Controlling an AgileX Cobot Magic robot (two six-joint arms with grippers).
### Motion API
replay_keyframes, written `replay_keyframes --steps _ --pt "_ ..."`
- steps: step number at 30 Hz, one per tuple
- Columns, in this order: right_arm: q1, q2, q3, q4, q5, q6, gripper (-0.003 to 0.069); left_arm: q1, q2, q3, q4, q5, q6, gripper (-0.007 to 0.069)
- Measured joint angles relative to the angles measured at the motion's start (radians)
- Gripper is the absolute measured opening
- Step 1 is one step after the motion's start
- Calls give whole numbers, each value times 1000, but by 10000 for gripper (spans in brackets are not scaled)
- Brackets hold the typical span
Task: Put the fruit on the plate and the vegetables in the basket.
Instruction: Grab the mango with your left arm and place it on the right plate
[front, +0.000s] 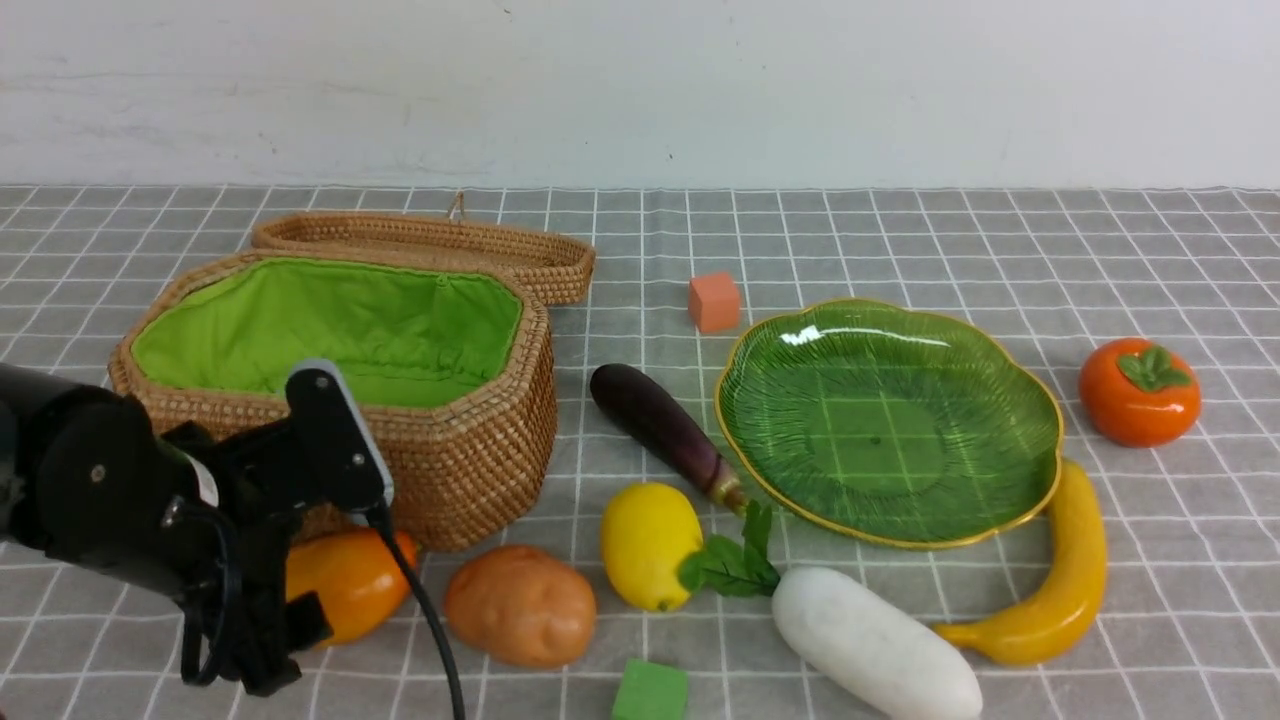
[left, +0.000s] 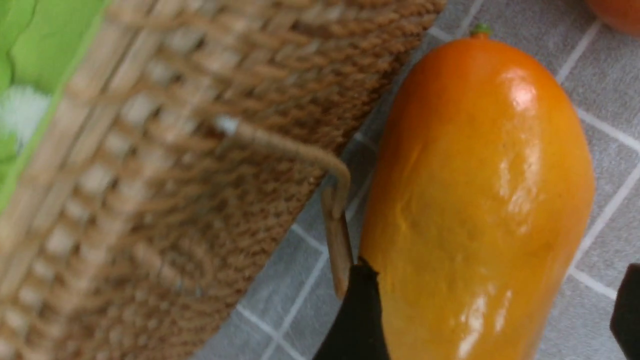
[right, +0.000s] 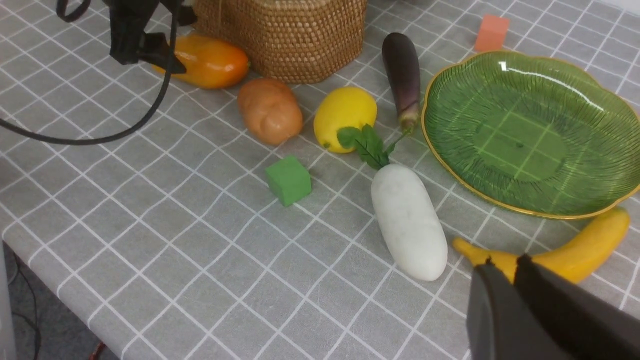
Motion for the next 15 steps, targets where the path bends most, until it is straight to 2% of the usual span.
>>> replay_keyframes --steps 9,15 --pt "0 0 0 0 0 0 80 0 11 -6 -8 -28 173 584" --pt "0 0 0 0 -1 0 85 0 17 -6 -89 -20 287 583"
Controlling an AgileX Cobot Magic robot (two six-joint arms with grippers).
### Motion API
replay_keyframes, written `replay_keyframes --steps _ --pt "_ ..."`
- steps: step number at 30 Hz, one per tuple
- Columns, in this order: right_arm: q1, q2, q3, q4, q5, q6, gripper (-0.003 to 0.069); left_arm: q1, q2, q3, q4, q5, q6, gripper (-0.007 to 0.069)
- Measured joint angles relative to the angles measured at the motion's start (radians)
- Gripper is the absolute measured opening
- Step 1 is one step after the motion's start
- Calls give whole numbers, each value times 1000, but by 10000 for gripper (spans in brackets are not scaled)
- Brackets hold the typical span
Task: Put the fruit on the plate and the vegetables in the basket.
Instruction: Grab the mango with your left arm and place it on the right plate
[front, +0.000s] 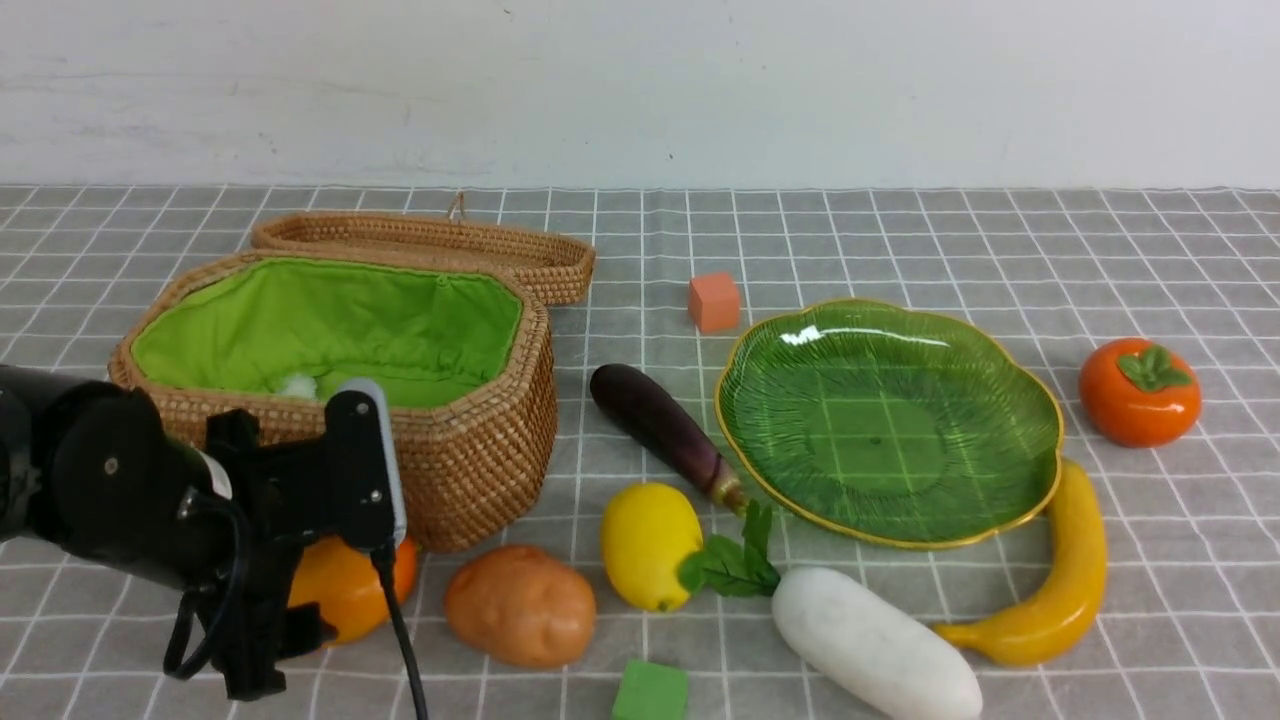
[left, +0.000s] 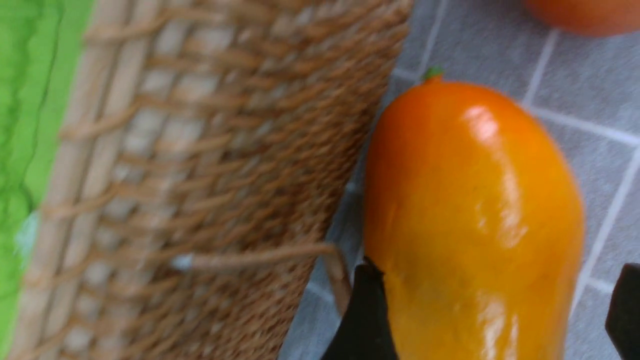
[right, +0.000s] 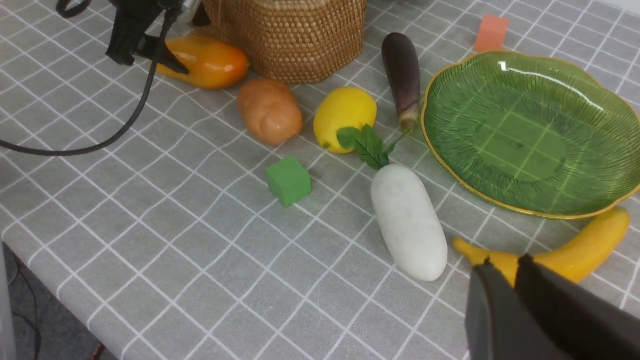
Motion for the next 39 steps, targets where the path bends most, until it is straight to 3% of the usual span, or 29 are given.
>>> replay_keyframes --steps 8,18,25,39 --pt "0 0 0 -1 0 1 85 0 28 0 -88 -14 95 582" --pt "0 0 0 2 14 2 86 0 84 0 -97 -118 98 582" --pt "0 0 0 16 17 2 87 0 86 0 -99 -10 101 582" --pt "0 0 0 29 18 2 87 0 103 -10 -100 34 101 528"
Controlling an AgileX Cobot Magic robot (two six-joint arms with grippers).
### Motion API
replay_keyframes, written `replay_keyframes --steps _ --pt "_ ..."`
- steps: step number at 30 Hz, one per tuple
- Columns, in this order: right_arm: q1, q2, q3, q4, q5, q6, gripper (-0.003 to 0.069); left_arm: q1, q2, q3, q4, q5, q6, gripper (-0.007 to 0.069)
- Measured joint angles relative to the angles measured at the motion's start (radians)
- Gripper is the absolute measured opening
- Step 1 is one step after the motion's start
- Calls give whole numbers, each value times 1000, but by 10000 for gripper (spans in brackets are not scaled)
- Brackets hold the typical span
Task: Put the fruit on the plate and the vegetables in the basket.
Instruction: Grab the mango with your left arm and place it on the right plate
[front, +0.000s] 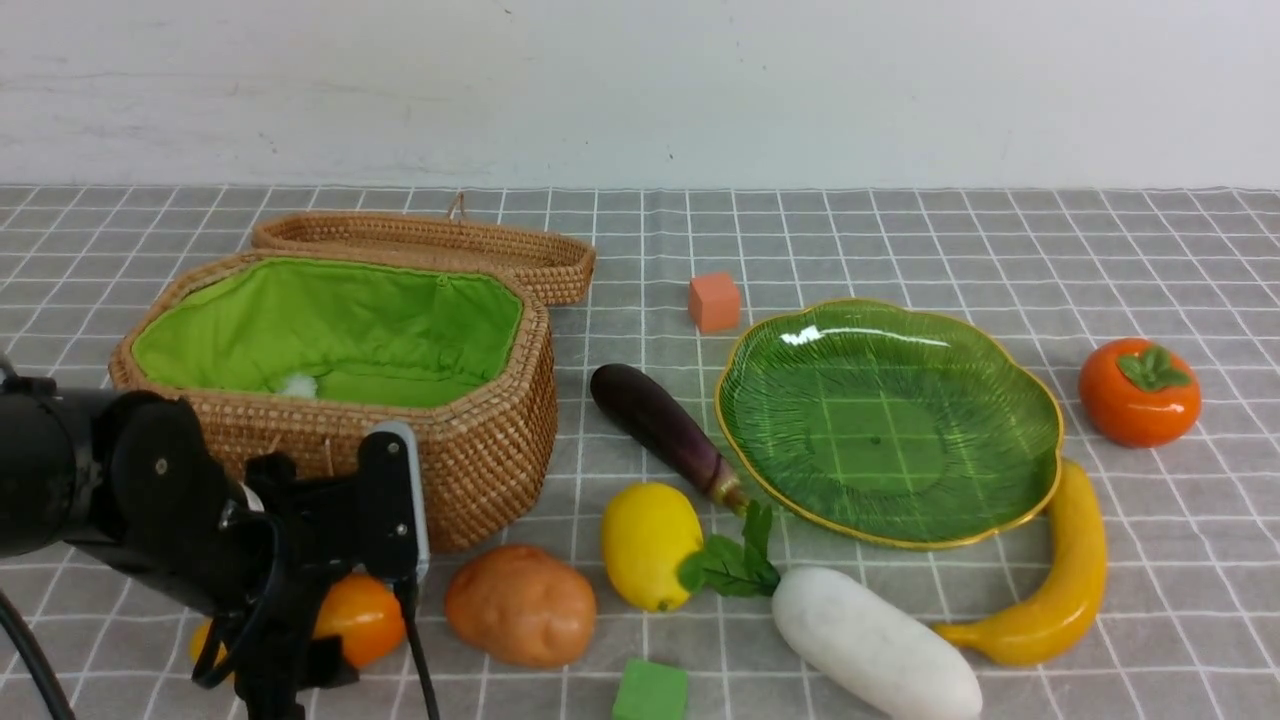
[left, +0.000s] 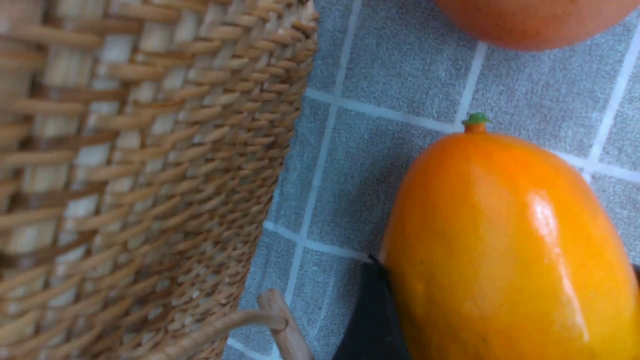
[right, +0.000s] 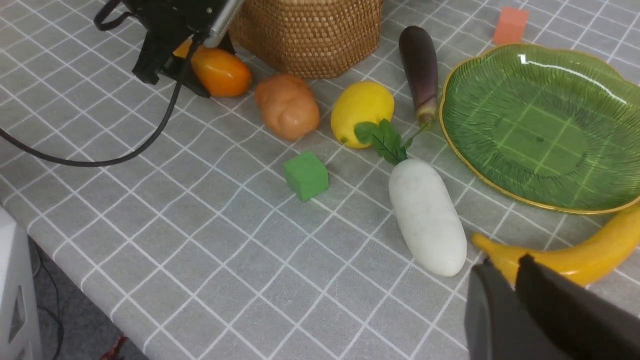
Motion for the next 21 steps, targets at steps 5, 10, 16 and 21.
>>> replay_keyframes --steps 5,10,16,21 --pt "0 0 0 5 -5 0 90 0 19 -16 0 24 -1 528" --pt "0 0 0 14 -5 0 94 0 6 -19 4 38 -69 528" --pt "0 0 0 22 -5 1 97 -38 -87 3 5 130 -131 528" --pt "0 0 0 28 -11 1 97 -181 -248 -5 -36 144 -333 528"
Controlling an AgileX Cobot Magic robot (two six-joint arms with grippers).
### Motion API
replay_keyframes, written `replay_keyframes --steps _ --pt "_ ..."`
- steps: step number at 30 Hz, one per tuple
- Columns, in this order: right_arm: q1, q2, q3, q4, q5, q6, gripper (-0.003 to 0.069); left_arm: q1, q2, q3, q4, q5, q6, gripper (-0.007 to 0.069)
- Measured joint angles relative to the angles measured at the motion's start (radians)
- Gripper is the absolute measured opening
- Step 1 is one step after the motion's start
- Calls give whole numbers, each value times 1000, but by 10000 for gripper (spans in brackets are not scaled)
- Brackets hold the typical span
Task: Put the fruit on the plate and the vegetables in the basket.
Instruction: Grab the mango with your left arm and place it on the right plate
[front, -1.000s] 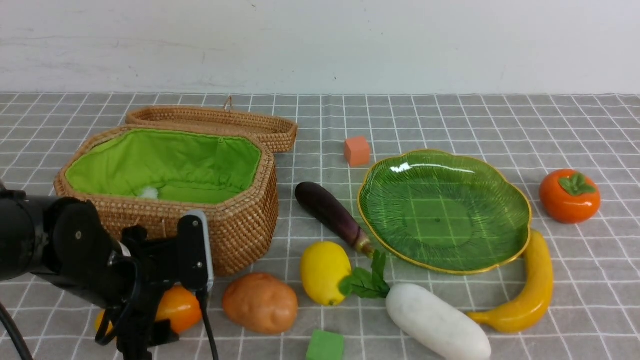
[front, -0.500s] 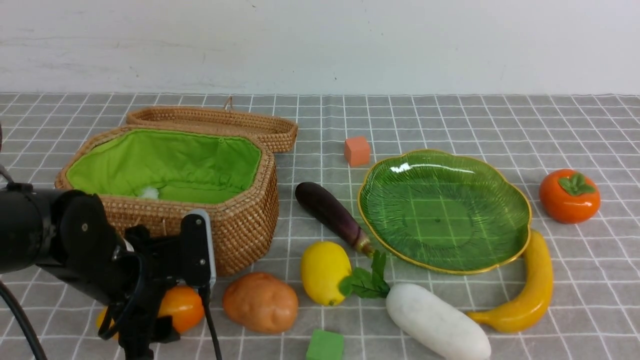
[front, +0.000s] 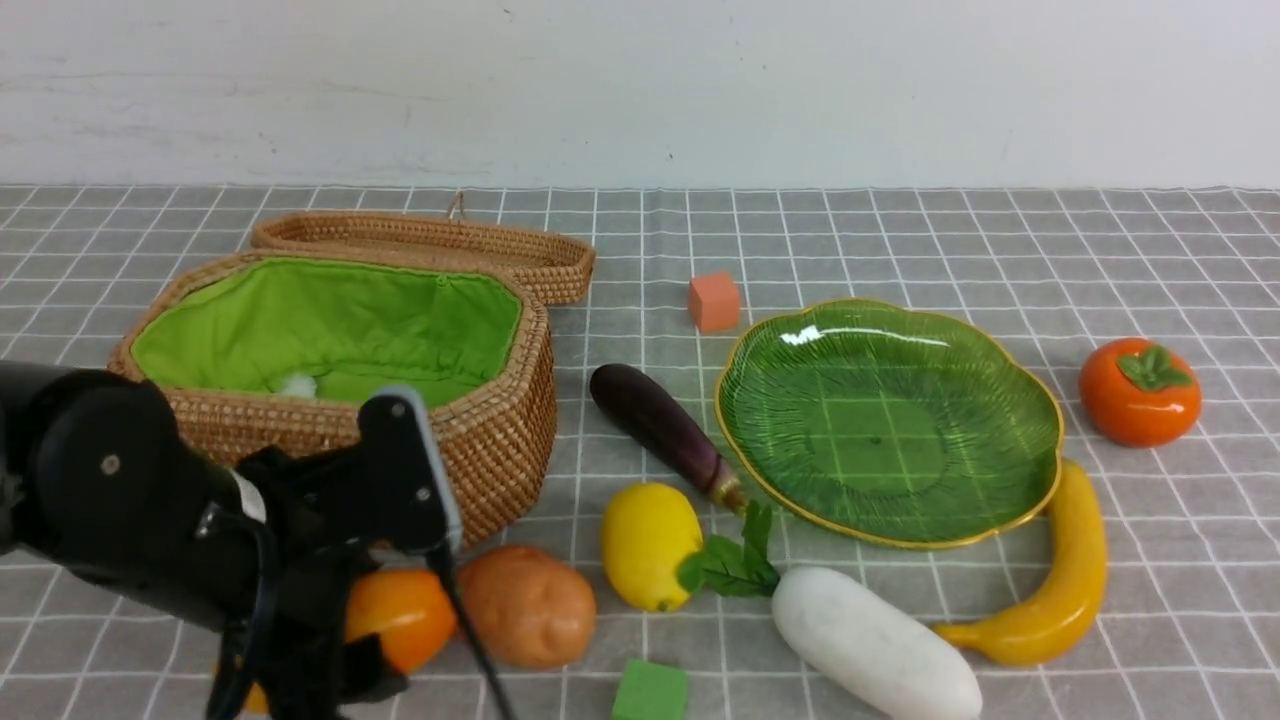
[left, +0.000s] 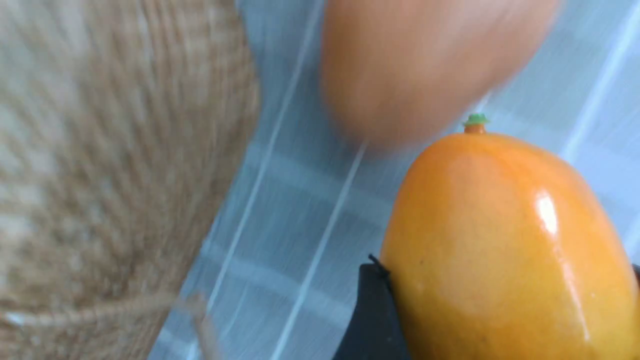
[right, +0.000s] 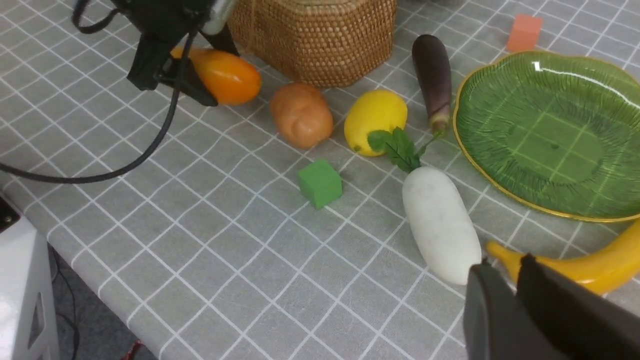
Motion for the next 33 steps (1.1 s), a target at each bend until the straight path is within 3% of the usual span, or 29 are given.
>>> replay_keyframes --steps 2,6,7,8,9,11,12,17,23,27,30,33 --pt "0 0 0 0 -18 10 97 -99 -20 -53 -6 0 -145 528" --pt "0 0 0 -26 -55 57 97 -196 30 -176 -8 -4 -314 528" --pt "0 0 0 -75 -76 116 97 -239 95 -278 -12 -5 -421 528" --pt "0 0 0 -81 -78 116 97 -247 114 -305 -13 -4 -432 528" --pt "0 0 0 -146 -93 192 97 -272 201 -421 -13 -3 -515 528" --pt "0 0 0 -189 -97 224 97 -281 260 -497 -14 0 -550 528" --pt "0 0 0 -260 -101 296 98 -289 357 -617 -15 4 -592 528" --pt "0 0 0 -387 -88 419 101 -291 635 -933 -8 36 -644 528" --pt "0 0 0 -386 -29 435 106 -291 886 -1224 60 88 -645 528" --pt "0 0 0 -378 -19 435 108 -291 949 -1265 79 67 -648 547" --pt "0 0 0 -362 -19 435 108 -291 953 -1266 80 70 -648 629" --pt "0 0 0 -360 -19 435 108 -291 934 -1266 80 82 -649 662"
